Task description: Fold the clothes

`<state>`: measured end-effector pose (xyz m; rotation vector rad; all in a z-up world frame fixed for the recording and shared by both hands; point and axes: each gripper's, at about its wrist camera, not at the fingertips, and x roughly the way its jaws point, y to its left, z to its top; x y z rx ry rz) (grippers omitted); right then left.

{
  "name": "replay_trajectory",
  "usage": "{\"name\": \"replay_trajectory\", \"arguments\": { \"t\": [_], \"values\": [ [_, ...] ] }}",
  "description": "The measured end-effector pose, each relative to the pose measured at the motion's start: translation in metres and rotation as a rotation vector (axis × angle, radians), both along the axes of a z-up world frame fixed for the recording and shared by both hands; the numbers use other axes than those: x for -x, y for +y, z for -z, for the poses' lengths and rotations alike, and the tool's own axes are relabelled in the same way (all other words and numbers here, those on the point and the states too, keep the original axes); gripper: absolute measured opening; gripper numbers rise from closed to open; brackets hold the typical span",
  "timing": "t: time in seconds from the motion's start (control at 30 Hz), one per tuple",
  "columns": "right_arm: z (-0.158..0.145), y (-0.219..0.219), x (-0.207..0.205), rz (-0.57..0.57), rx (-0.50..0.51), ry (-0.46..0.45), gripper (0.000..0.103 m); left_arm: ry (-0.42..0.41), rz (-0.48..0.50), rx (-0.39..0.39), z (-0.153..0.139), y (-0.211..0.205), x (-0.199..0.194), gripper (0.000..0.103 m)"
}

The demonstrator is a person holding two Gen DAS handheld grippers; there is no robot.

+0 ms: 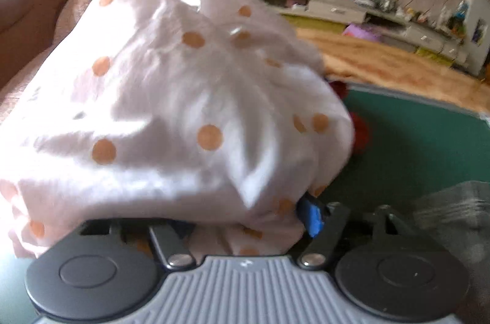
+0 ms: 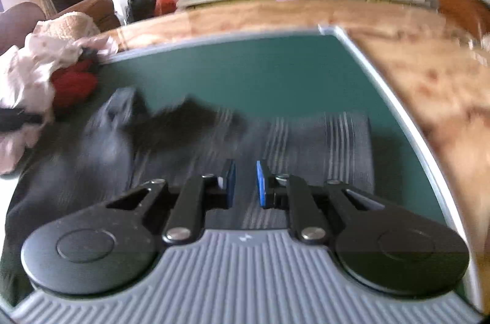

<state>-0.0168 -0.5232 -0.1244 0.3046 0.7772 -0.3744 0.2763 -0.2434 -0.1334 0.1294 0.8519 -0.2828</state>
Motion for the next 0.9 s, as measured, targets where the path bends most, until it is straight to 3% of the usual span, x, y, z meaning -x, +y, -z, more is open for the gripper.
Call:
{"name": "replay_trajectory", "arguments": {
  "t": [0.17, 0.33, 0.5, 0.63, 0.73, 0.83, 0.9],
  "values": [
    [0.013, 0.014, 0.028, -0.030, -0.015, 0.037, 0.018, -0.062, -0.041, -0.073, 0.010, -0.004, -0.026, 0.075],
    [0.013, 0.015, 0.022, -0.043, 0.027, 0.037, 0.018, -0.089, -0.069, -0.096, 0.012, 0.006, -0.062, 0.076],
    [0.016, 0.010, 0.011, -0.050, 0.075, 0.042, 0.018, -0.090, -0.070, -0.111, 0.012, 0.003, -0.072, 0.080],
    [0.017, 0.007, 0.003, -0.056, 0.090, 0.050, 0.018, -0.030, -0.108, -0.071, 0.009, 0.007, -0.068, 0.078],
    [0.015, 0.003, 0.007, -0.054, 0.055, 0.050, 0.018, 0.024, -0.052, -0.008, -0.005, 0.009, -0.025, 0.080],
    [0.001, -0.009, 0.027, 0.000, 0.051, 0.015, 0.018, 0.053, 0.022, 0.043, -0.013, 0.016, 0.043, 0.091],
    [-0.010, -0.025, 0.047, 0.066, 0.042, -0.026, 0.031, 0.083, 0.066, 0.080, -0.013, 0.022, 0.089, 0.095]
  ]
}}
